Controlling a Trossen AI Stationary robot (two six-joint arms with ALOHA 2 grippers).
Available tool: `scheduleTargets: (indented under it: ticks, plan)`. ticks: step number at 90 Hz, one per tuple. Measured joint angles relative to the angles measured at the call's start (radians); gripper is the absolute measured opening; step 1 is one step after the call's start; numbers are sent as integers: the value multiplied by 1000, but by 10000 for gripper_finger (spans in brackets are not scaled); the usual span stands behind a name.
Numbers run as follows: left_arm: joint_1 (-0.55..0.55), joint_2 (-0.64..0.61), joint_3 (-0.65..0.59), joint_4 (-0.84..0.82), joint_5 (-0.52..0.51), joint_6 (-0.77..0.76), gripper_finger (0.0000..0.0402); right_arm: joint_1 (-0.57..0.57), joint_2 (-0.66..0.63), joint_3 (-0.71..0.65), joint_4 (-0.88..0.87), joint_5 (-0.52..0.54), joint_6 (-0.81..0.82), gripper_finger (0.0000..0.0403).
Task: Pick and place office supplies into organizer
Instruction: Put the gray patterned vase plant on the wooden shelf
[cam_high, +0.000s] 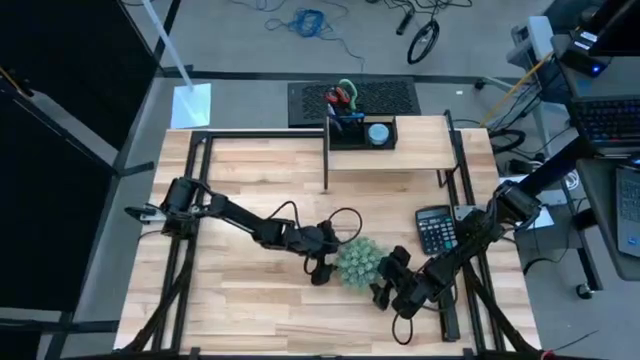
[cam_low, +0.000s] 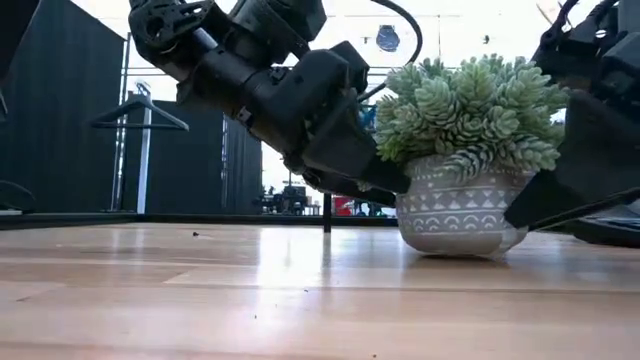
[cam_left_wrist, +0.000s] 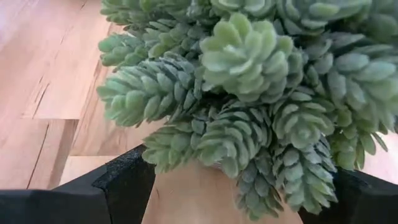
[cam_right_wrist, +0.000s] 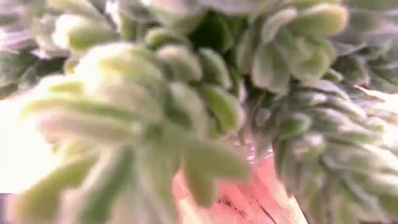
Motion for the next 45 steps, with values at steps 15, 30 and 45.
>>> scheduleTargets:
  ticks: [15, 30, 45]
  plan:
    - [0, 0, 0, 1, 0, 0, 309, 0, -1, 0, 2, 28, 5, 330]
    - [0, 0, 0, 6, 0, -2, 309, -3, -8, 2, 13, 84, 10, 392]
    - [0, 0, 0, 9, 0, -2, 309, -3, -8, 2, 1, 60, -4, 386]
